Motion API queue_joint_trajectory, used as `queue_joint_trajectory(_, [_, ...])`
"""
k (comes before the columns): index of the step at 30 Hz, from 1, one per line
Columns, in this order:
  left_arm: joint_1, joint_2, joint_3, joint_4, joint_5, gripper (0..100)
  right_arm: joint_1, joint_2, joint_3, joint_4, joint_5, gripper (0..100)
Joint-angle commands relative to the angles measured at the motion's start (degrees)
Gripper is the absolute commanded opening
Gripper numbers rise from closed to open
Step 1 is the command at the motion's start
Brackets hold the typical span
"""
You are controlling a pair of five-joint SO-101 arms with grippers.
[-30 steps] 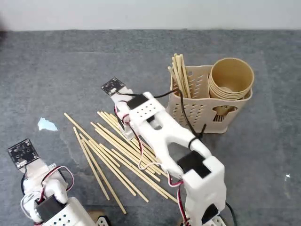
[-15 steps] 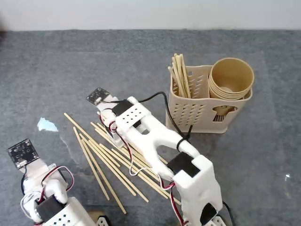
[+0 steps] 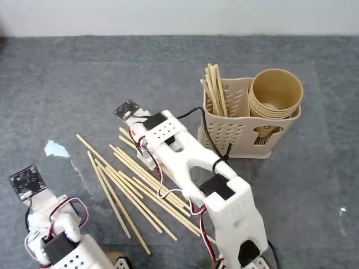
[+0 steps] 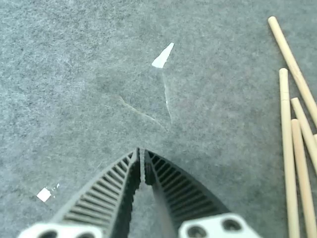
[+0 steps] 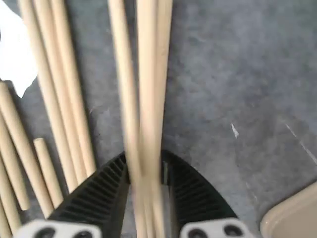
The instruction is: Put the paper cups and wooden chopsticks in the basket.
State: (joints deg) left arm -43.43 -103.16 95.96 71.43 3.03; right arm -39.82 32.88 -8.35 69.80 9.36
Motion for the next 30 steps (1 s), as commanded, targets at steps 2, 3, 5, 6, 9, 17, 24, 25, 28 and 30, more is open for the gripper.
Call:
queue_joint_trajectory(2, [0.3,-0.6,-0.2,-1.1,-0.6,1,0.0,-0.3,-0.9,-0.8,0.9,0.9])
queue_joint_trajectory(3, [0.3,-0.6,-0.2,-1.1,-0.6,1,0.1,-0.9,-0.8,-0.7,0.9,0.9])
queue_joint_trajectory(5, [0.3,-0.6,-0.2,-1.1,-0.6,1,0.2,-2.8,-0.9,0.8,0.9,0.9])
queue_joint_trajectory(6, [0.3,-0.6,-0.2,-1.1,-0.6,1,0.1,-3.9,-0.9,1.7,0.9,0.9])
queue_joint_trajectory(9, [0.3,-0.6,-0.2,-1.1,-0.6,1,-0.1,-8.5,-0.9,4.0,0.9,0.9])
queue_joint_trajectory(17, [0.3,-0.6,-0.2,-1.1,-0.6,1,-0.2,-21.6,-0.9,9.2,0.9,0.9])
queue_joint_trajectory(24, [0.3,-0.6,-0.2,-1.1,-0.6,1,-0.2,-31.5,-0.9,11.4,0.5,0.9])
queue_joint_trajectory(25, [0.3,-0.6,-0.2,-1.1,-0.6,1,-0.2,-32.9,-0.9,11.3,0.4,0.9])
queue_joint_trajectory(28, [0.3,-0.6,-0.2,-1.1,-0.6,1,-0.2,-36.1,-0.6,10.1,0.4,0.9])
queue_joint_trajectory(30, [0.3,-0.6,-0.2,-1.1,-0.6,1,-0.2,-37.4,0.2,8.2,0.3,0.9])
